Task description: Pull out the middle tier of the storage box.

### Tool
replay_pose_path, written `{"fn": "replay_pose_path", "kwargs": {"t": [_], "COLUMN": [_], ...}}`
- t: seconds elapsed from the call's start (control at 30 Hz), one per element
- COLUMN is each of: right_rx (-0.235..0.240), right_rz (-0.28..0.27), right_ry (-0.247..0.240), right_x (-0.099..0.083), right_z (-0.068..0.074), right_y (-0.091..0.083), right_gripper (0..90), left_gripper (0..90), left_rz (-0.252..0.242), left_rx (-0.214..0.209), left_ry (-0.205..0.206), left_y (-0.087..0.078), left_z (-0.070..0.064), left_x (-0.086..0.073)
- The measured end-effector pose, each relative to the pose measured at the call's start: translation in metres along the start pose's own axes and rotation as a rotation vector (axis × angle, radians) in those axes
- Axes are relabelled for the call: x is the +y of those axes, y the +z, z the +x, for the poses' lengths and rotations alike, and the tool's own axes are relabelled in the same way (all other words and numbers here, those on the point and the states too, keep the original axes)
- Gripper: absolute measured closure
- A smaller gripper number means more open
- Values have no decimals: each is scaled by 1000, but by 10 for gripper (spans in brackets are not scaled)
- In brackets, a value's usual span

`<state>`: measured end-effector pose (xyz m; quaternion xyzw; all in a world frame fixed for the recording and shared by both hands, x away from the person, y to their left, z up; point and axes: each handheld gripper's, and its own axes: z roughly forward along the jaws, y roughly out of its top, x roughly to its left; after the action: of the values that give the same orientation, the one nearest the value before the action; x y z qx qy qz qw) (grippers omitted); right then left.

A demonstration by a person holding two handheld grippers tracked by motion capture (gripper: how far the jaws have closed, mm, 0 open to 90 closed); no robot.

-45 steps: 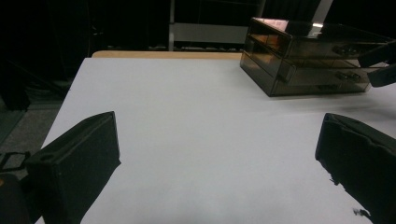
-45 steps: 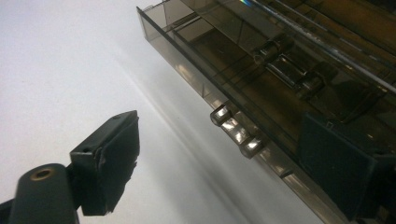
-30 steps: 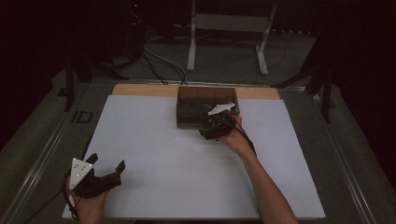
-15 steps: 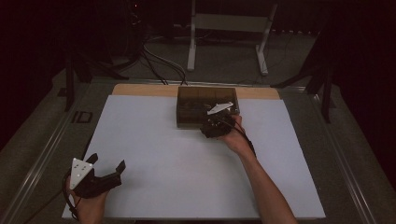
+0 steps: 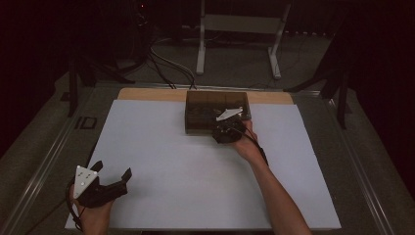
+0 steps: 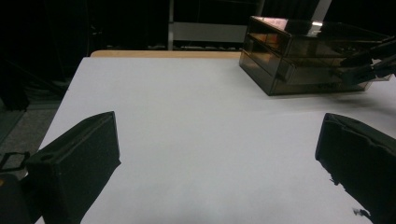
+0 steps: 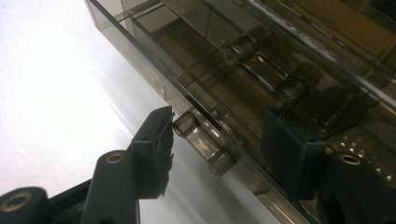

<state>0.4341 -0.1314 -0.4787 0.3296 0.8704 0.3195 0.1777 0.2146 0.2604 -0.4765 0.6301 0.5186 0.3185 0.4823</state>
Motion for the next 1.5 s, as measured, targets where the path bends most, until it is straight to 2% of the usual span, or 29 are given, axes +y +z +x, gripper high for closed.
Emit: {"fn": "replay_pose_path", "kwargs": {"t": [0.33,0.9,1.5], "right_rx": [-4,30,36], "right_rz": [5,21,35], "right_ry": [9,8,3], "right_x": [0,-2,-5], "right_z": [0,2,11], "right_y": [6,1,-5], "right_gripper": [445,482,497], "left_gripper": [12,11,11], "left_rz": [-1,-1,-2], "left_rx": [0,0,0], "left_ry": [-1,0,-3], "left_y": [-1,-1,-1], "left_z": [1,1,1], "left_x": [0,0,0]}}
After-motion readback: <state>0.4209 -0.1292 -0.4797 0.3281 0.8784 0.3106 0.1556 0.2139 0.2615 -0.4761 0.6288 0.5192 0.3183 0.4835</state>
